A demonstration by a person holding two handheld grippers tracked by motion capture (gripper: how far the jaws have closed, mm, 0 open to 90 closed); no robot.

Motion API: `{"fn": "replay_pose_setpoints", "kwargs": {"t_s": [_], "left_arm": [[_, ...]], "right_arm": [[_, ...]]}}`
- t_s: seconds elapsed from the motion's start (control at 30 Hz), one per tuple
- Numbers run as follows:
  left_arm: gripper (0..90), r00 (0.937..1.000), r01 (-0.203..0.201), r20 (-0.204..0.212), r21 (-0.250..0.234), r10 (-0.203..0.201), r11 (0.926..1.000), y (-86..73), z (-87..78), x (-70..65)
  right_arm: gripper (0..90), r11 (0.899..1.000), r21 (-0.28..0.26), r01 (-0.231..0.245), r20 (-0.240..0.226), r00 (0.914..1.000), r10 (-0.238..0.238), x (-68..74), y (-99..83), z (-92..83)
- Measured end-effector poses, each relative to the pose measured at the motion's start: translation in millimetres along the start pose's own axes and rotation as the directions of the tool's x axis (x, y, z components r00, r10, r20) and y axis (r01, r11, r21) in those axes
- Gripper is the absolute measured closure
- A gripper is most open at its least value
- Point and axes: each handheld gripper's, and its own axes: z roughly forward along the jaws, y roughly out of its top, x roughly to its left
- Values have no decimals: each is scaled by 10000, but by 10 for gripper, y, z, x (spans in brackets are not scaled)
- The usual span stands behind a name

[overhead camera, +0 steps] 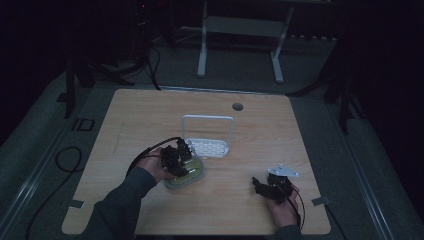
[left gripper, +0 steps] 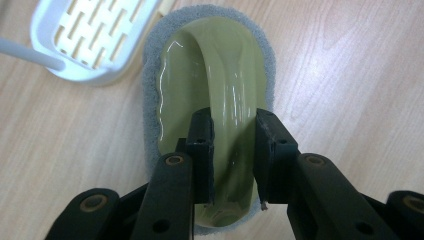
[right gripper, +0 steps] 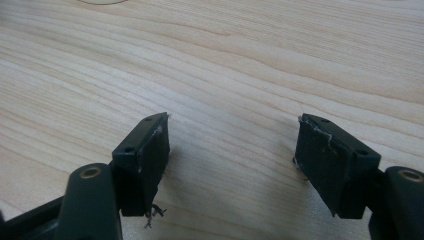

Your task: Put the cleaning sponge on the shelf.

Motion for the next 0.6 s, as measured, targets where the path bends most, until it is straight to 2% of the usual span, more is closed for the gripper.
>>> {"fn": "replay_pose_setpoints", "kwargs": {"t_s": [0.6], "left_arm": [[721, 9967, -793, -187, -396, 786, 9961, 71, -6, 37]], "right_arm": [[293, 10000, 4, -9, -7, 10000, 9, 1, 0, 0]]}}
